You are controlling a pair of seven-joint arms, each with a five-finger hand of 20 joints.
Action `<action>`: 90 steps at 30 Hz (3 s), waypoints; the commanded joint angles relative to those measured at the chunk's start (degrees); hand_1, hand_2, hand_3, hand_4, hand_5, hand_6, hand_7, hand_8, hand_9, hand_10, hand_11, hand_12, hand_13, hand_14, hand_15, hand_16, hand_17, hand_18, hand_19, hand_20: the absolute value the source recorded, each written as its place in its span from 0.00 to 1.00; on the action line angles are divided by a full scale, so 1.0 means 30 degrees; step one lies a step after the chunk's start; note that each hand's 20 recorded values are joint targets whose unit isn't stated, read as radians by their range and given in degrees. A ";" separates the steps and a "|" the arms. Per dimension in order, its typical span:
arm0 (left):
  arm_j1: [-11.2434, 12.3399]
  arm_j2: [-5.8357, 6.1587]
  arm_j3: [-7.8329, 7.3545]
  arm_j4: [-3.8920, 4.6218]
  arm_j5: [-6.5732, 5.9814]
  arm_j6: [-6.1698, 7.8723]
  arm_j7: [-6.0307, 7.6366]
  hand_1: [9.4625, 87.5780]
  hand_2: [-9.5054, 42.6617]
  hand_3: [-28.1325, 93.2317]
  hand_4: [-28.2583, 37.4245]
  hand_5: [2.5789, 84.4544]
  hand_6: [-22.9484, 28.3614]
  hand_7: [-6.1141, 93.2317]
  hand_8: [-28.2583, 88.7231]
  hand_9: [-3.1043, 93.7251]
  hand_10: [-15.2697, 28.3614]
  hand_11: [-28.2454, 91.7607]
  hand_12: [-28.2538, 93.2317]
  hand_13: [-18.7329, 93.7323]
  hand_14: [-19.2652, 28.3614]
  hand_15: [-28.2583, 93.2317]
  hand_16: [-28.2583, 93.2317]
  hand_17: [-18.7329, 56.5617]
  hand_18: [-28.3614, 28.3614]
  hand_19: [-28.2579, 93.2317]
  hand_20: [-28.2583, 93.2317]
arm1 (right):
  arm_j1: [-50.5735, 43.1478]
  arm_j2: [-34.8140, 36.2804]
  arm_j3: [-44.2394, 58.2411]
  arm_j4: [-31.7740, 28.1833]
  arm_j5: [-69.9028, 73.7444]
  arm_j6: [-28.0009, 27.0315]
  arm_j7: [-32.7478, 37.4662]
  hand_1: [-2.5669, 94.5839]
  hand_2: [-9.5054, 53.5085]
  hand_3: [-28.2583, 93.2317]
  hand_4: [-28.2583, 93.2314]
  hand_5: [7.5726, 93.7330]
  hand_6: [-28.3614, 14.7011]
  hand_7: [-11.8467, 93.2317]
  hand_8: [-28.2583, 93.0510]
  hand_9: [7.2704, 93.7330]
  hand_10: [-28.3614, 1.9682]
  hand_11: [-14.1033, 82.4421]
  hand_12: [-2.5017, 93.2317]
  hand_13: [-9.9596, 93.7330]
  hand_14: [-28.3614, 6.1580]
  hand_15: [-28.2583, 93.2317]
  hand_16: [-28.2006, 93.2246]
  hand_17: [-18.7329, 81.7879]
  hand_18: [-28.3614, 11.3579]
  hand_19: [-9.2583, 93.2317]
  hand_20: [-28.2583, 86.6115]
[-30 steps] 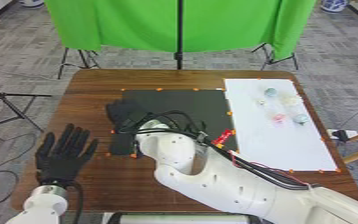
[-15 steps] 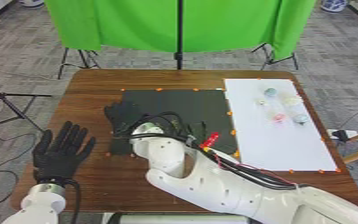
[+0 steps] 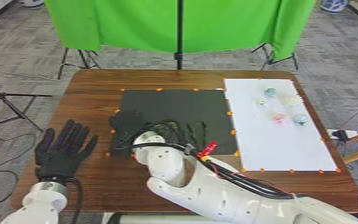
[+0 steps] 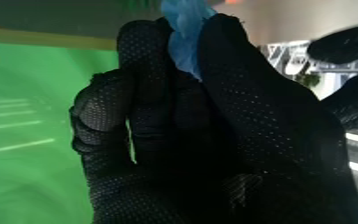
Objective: Arrange flowers
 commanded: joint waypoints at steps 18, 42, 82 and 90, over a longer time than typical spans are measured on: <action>0.0426 -0.0367 -0.0079 0.0060 -0.0127 0.0332 -0.0140 0.25 0.38 0.85 0.00 0.38 0.59 0.30 0.13 0.37 0.67 0.50 0.34 0.40 0.70 0.61 0.18 0.17 0.76 0.56 0.38 | -0.0888 0.0129 0.1258 -0.0951 -0.1243 -0.2417 -0.0241 0.52 0.00 0.87 0.00 0.56 0.50 0.28 0.16 0.58 0.25 0.42 0.27 0.63 0.33 0.75 0.47 0.54 0.05 0.95 0.58; 0.1335 -0.1530 -0.0685 -0.0034 0.0158 -0.0033 -0.0527 0.26 0.37 0.85 0.00 0.45 0.59 0.30 0.13 0.40 0.68 0.50 0.34 0.42 0.71 0.61 0.18 0.18 0.76 0.56 0.38 | -0.3143 0.6490 0.8341 -0.6040 0.4291 -0.0327 0.3583 0.50 0.00 0.88 0.00 0.43 0.43 0.22 0.17 0.44 0.14 0.31 0.24 0.56 0.25 0.76 0.43 0.51 0.01 0.94 0.58; 0.1644 -0.1857 -0.0572 -0.0304 0.0650 0.0217 -0.0945 0.25 0.44 0.84 0.00 0.47 0.59 0.29 0.14 0.42 0.69 0.49 0.34 0.43 0.71 0.61 0.18 0.18 0.76 0.56 0.38 | -0.7947 1.1401 1.2834 -0.4058 0.3056 0.2535 0.6084 0.72 0.00 0.77 0.01 0.75 0.65 0.46 0.38 0.87 0.57 0.30 0.51 0.80 0.67 0.58 0.60 0.65 0.26 0.92 0.48; 0.1633 -0.1751 -0.0493 -0.0161 0.0928 -0.0110 -0.1055 0.24 0.44 0.84 0.00 0.47 0.59 0.29 0.14 0.42 0.69 0.49 0.34 0.43 0.71 0.61 0.18 0.18 0.76 0.56 0.38 | -0.6321 1.0782 1.1720 -0.6886 0.2262 0.5266 0.4623 0.72 0.00 0.77 0.02 0.75 0.65 0.48 0.38 0.87 0.56 0.31 0.52 0.81 0.67 0.59 0.61 0.64 0.22 0.93 0.49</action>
